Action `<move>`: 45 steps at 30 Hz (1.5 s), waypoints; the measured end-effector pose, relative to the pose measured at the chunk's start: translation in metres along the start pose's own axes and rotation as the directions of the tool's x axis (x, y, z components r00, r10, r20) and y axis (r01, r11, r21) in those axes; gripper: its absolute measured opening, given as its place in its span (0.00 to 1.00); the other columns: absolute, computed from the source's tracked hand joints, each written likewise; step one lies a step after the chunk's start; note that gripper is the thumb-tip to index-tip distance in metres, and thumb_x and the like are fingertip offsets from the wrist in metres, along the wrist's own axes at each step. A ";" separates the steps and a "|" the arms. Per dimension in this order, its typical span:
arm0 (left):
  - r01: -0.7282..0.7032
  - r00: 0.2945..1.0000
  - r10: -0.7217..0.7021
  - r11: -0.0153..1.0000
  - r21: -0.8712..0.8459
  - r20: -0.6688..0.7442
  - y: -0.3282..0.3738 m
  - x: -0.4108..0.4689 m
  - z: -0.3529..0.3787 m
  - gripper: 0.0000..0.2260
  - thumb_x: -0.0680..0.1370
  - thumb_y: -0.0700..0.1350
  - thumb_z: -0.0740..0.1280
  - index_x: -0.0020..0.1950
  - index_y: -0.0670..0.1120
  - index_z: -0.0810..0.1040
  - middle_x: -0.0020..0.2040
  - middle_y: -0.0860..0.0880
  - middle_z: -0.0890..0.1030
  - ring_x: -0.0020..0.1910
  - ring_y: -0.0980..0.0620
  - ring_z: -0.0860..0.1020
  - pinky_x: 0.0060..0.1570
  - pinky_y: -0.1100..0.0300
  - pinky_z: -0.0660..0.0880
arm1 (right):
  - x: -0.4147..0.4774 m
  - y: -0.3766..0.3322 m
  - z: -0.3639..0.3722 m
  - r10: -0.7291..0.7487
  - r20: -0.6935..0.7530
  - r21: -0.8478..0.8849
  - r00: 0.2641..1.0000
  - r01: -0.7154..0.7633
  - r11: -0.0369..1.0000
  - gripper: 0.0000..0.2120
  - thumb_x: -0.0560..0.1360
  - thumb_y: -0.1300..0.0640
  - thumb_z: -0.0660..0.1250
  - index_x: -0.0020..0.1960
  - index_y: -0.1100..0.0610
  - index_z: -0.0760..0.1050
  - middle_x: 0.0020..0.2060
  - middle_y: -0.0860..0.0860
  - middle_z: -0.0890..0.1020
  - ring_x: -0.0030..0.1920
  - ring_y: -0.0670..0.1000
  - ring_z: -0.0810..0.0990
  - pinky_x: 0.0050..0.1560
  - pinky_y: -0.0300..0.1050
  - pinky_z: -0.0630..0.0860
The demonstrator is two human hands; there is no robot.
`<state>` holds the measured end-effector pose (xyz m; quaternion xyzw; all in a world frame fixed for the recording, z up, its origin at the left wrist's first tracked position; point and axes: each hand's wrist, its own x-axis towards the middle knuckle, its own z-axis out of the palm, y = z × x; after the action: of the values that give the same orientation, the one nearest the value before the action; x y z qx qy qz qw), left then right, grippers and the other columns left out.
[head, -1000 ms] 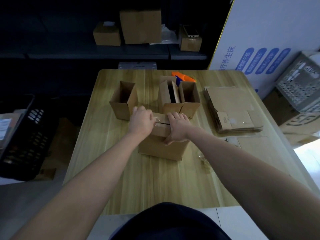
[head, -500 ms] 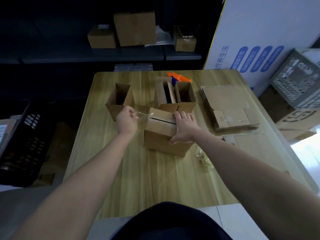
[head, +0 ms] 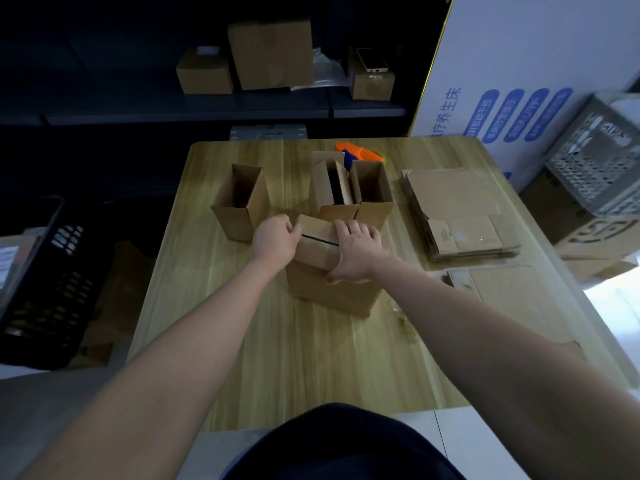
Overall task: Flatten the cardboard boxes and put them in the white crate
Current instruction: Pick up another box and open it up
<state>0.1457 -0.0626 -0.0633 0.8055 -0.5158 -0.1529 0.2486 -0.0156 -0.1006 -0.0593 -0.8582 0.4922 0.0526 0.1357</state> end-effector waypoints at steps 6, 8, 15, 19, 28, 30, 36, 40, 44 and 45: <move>0.330 0.888 -0.459 0.590 -0.737 0.031 0.015 0.014 -0.005 0.10 0.78 0.43 0.65 0.36 0.46 0.77 0.34 0.51 0.77 0.37 0.52 0.76 0.41 0.59 0.74 | -0.011 0.036 -0.039 -0.004 -0.178 0.075 0.984 0.018 0.997 0.55 0.58 0.41 0.77 0.75 0.54 0.51 0.68 0.53 0.64 0.69 0.56 0.62 0.69 0.59 0.59; 0.375 0.858 -0.508 0.528 -0.762 0.070 0.018 0.017 -0.003 0.06 0.77 0.43 0.67 0.39 0.47 0.78 0.35 0.53 0.77 0.37 0.54 0.76 0.43 0.60 0.74 | -0.025 0.061 -0.049 0.076 -0.197 0.107 0.977 -0.056 0.993 0.56 0.57 0.41 0.77 0.75 0.54 0.51 0.68 0.54 0.63 0.69 0.57 0.62 0.68 0.60 0.61; 0.308 0.942 -0.312 0.647 -0.698 0.127 0.052 -0.006 0.049 0.07 0.72 0.42 0.72 0.35 0.47 0.80 0.32 0.55 0.79 0.33 0.56 0.75 0.37 0.65 0.72 | -0.082 0.137 -0.070 0.401 -0.361 0.239 0.842 -0.332 0.912 0.54 0.57 0.40 0.77 0.73 0.55 0.54 0.68 0.55 0.63 0.68 0.57 0.63 0.65 0.59 0.65; 0.162 0.976 -0.034 0.780 -0.605 0.216 0.087 -0.034 0.095 0.04 0.72 0.39 0.72 0.38 0.46 0.81 0.36 0.51 0.81 0.33 0.55 0.76 0.36 0.65 0.73 | -0.109 0.160 -0.072 0.477 -0.389 0.286 0.789 -0.388 0.876 0.54 0.57 0.40 0.77 0.74 0.57 0.54 0.68 0.56 0.63 0.69 0.58 0.61 0.67 0.59 0.64; -0.048 0.918 0.156 0.956 -0.289 0.364 0.110 -0.089 0.175 0.04 0.73 0.35 0.69 0.44 0.43 0.77 0.41 0.48 0.78 0.41 0.53 0.75 0.37 0.68 0.68 | -0.146 0.194 -0.052 0.533 -0.368 0.264 0.762 -0.464 0.846 0.55 0.58 0.39 0.77 0.75 0.55 0.52 0.69 0.55 0.62 0.69 0.57 0.61 0.69 0.57 0.63; -0.085 0.880 0.190 0.965 -0.248 0.436 0.113 -0.096 0.188 0.04 0.73 0.34 0.68 0.43 0.42 0.76 0.40 0.46 0.77 0.40 0.50 0.75 0.38 0.63 0.70 | -0.150 0.200 -0.050 0.534 -0.373 0.273 0.759 -0.460 0.845 0.55 0.58 0.38 0.77 0.74 0.55 0.52 0.69 0.55 0.63 0.69 0.57 0.62 0.68 0.56 0.63; -0.123 0.772 0.183 0.983 -0.140 0.608 0.110 -0.103 0.201 0.19 0.75 0.33 0.65 0.64 0.46 0.73 0.54 0.46 0.78 0.52 0.49 0.77 0.49 0.61 0.73 | -0.156 0.210 -0.047 0.515 -0.383 0.285 0.767 -0.432 0.856 0.54 0.58 0.38 0.76 0.75 0.56 0.52 0.69 0.55 0.63 0.68 0.57 0.62 0.68 0.56 0.64; 0.329 0.722 0.023 0.867 -0.373 0.691 0.109 -0.099 0.187 0.34 0.75 0.35 0.67 0.73 0.50 0.51 0.58 0.44 0.72 0.54 0.47 0.75 0.48 0.58 0.74 | -0.147 0.195 -0.051 0.467 -0.394 0.292 0.792 -0.373 0.880 0.56 0.59 0.37 0.76 0.75 0.56 0.51 0.71 0.55 0.61 0.71 0.57 0.59 0.70 0.55 0.60; 0.612 0.683 -0.106 0.623 -0.487 0.723 0.101 -0.095 0.166 0.26 0.78 0.33 0.63 0.72 0.47 0.57 0.52 0.36 0.78 0.39 0.45 0.80 0.41 0.53 0.80 | -0.133 0.172 -0.056 0.346 -0.396 0.300 0.850 -0.236 0.924 0.55 0.58 0.38 0.77 0.75 0.56 0.52 0.70 0.54 0.62 0.70 0.56 0.59 0.69 0.57 0.60; 0.619 0.682 -0.125 0.625 -0.477 0.721 0.098 -0.095 0.162 0.23 0.78 0.33 0.63 0.70 0.45 0.60 0.48 0.36 0.79 0.37 0.44 0.80 0.39 0.53 0.81 | -0.131 0.167 -0.057 0.320 -0.389 0.301 0.864 -0.209 0.930 0.56 0.58 0.39 0.77 0.75 0.56 0.52 0.70 0.54 0.62 0.70 0.56 0.60 0.69 0.57 0.61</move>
<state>-0.0494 -0.0495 -0.1438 0.6463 -0.2791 -0.6422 0.3032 -0.2277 -0.0882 -0.0054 -0.7483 0.6261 -0.1823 0.1215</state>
